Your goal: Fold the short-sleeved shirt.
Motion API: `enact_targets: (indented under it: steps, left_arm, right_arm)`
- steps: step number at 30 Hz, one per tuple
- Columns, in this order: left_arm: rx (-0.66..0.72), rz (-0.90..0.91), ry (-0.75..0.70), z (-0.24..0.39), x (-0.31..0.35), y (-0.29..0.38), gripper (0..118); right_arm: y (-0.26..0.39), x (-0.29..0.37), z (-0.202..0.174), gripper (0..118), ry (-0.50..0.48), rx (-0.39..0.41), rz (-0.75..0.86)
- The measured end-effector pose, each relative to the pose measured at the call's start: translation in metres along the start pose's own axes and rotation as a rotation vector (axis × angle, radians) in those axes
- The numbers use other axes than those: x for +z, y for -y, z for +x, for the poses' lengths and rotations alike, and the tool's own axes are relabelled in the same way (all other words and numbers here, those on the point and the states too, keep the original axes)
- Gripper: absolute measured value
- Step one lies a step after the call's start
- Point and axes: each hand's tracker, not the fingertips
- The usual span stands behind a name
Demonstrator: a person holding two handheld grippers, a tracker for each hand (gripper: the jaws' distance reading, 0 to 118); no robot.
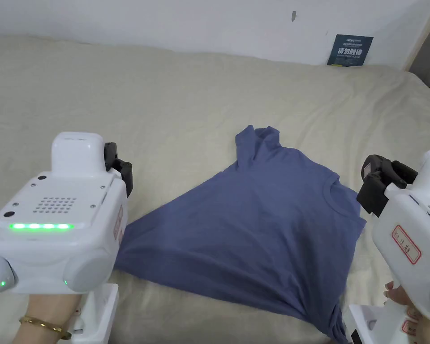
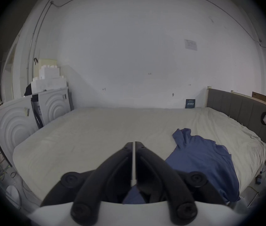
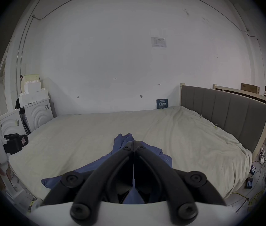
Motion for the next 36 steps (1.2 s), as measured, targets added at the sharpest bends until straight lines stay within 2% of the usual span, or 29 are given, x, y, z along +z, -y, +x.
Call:
enact_targets:
  steps: [1,2,3,4,5,7,10,14,17,20,21,22,23,24,25,28,29,30,36]
  left_arm:
    - [0.009,-0.07,-0.002,-0.006,-0.007,-0.001,19]
    - [0.023,-0.109,0.003,-0.012,-0.014,-0.001,40]
    - [0.042,-0.143,0.014,-0.019,-0.019,0.001,74]
    - [0.058,-0.191,0.012,-0.026,-0.027,0.004,95]
    - [0.079,-0.241,0.015,-0.033,-0.034,0.008,106]
    - [0.101,-0.302,-0.01,-0.046,-0.047,0.017,107]
    - [0.141,-0.493,-0.024,-0.065,-0.071,0.036,110]
    - [0.101,-0.704,-0.072,-0.077,-0.095,0.069,110]
    - [0.084,-0.798,-0.061,-0.079,-0.104,0.092,109]
    - [0.117,-0.862,-0.055,-0.081,-0.108,0.105,106]
    - [0.119,-0.854,-0.056,-0.081,-0.109,0.107,99]
    - [0.123,-0.859,-0.055,-0.08,-0.11,0.109,87]
    - [0.118,-0.86,-0.057,-0.08,-0.114,0.111,68]
    - [0.111,-0.867,-0.056,-0.078,-0.115,0.112,39]
    - [0.098,-0.887,-0.067,-0.076,-0.118,0.115,33]
    - [0.092,-0.893,-0.058,-0.074,-0.119,0.116,30]
    - [0.085,-0.89,-0.026,-0.074,-0.119,0.114,21]
    - [0.089,-0.888,-0.02,-0.074,-0.119,0.112,1]
    - [0.108,-0.774,-0.043,-0.071,-0.102,0.099,0]
  right_arm:
    - [0.0,-0.001,0.001,3,-0.002,0.003,-0.005]
    - [-0.001,0.001,-0.003,3,-0.004,0.004,-0.008]
    - [-0.001,0.0,-0.003,3,-0.006,0.006,-0.014]
    - [0.0,-0.001,-0.003,3,-0.007,0.007,-0.017]
    - [0.001,-0.002,-0.003,3,-0.007,0.007,-0.022]
    - [0.003,-0.003,-0.005,3,-0.011,0.002,-0.04]
    - [0.006,-0.005,-0.006,3,-0.018,-0.005,-0.066]
    - [0.011,-0.007,-0.007,3,-0.011,0.009,-0.091]
    - [0.013,-0.01,-0.005,3,-0.004,-0.003,-0.106]
    - [0.015,-0.013,-0.003,3,0.003,-0.003,-0.119]
    - [0.015,-0.014,-0.003,3,0.004,-0.001,-0.122]
    - [0.016,-0.014,-0.003,3,0.003,0.001,-0.126]
    - [0.017,-0.015,-0.003,3,0.005,0.003,-0.128]
    - [0.017,-0.015,-0.003,3,0.006,0.004,-0.131]
    - [0.017,-0.015,-0.003,3,0.004,0.006,-0.135]
    - [0.018,-0.017,-0.002,3,-0.002,-0.011,-0.147]
    - [0.019,-0.018,-0.002,3,-0.001,-0.015,-0.149]
    - [0.02,-0.02,-0.001,3,0.0,-0.016,-0.151]
    - [0.014,-0.03,-0.002,3,-0.008,0.0,-0.168]
